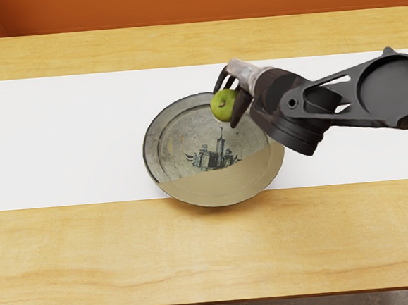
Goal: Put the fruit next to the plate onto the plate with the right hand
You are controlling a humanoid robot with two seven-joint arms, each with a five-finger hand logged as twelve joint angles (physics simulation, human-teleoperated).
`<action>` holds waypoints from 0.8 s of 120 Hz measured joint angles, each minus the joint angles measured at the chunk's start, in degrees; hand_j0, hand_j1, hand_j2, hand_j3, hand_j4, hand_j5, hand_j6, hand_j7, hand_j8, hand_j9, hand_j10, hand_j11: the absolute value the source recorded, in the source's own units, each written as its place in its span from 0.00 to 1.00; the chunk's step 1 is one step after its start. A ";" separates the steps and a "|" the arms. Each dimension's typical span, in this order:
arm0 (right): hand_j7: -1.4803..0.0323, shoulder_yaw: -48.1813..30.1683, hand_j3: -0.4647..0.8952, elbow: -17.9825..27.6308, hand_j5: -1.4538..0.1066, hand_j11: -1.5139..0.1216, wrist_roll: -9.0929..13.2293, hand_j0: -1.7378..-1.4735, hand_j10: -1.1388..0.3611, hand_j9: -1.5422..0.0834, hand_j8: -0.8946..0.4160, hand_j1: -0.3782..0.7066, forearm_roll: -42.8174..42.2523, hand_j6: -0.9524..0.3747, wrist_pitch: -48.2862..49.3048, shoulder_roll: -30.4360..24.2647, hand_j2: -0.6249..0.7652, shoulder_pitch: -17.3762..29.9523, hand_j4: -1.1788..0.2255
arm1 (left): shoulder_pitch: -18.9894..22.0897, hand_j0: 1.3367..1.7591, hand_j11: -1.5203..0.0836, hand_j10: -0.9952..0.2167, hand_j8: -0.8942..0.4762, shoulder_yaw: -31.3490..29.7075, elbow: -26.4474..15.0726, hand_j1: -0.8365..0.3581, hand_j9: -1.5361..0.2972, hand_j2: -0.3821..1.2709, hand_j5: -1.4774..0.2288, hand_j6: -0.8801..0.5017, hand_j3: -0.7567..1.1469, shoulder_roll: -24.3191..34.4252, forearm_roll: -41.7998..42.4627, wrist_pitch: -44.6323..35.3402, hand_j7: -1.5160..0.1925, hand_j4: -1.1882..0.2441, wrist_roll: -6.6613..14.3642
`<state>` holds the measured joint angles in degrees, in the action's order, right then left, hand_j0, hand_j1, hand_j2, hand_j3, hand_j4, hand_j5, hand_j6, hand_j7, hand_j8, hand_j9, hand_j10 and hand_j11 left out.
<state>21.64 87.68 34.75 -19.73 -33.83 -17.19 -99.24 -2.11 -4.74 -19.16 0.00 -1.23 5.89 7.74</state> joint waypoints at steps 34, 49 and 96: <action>0.37 -0.82 0.34 -0.23 0.30 0.32 -0.46 0.30 0.37 0.34 0.43 0.61 -0.32 0.46 -0.14 0.59 0.73 5.52 0.50 | 0.03 0.76 0.95 0.82 0.65 0.00 0.00 0.99 0.84 0.23 0.87 0.64 0.40 0.00 0.00 0.01 0.89 0.83 0.00; 0.56 -3.80 0.34 -0.31 0.50 0.51 -0.37 0.30 0.48 0.53 0.50 0.44 -0.47 0.52 -0.41 0.48 0.63 7.26 0.60 | 0.00 0.76 0.95 0.82 0.65 0.00 0.00 0.99 0.84 0.23 0.87 0.64 0.40 0.00 0.00 0.01 0.89 0.83 0.00; 0.90 -14.90 0.34 2.09 0.85 0.85 0.21 0.30 0.70 0.87 0.64 0.11 -0.43 0.67 18.93 -10.65 0.47 8.70 0.79 | 0.00 0.76 0.95 0.82 0.65 0.00 0.00 0.99 0.84 0.23 0.87 0.64 0.40 0.00 0.00 0.00 0.89 0.83 0.00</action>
<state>6.73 89.76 34.96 -20.16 -14.90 -27.83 -90.55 -2.11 -4.75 -19.16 0.00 -1.23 5.89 7.73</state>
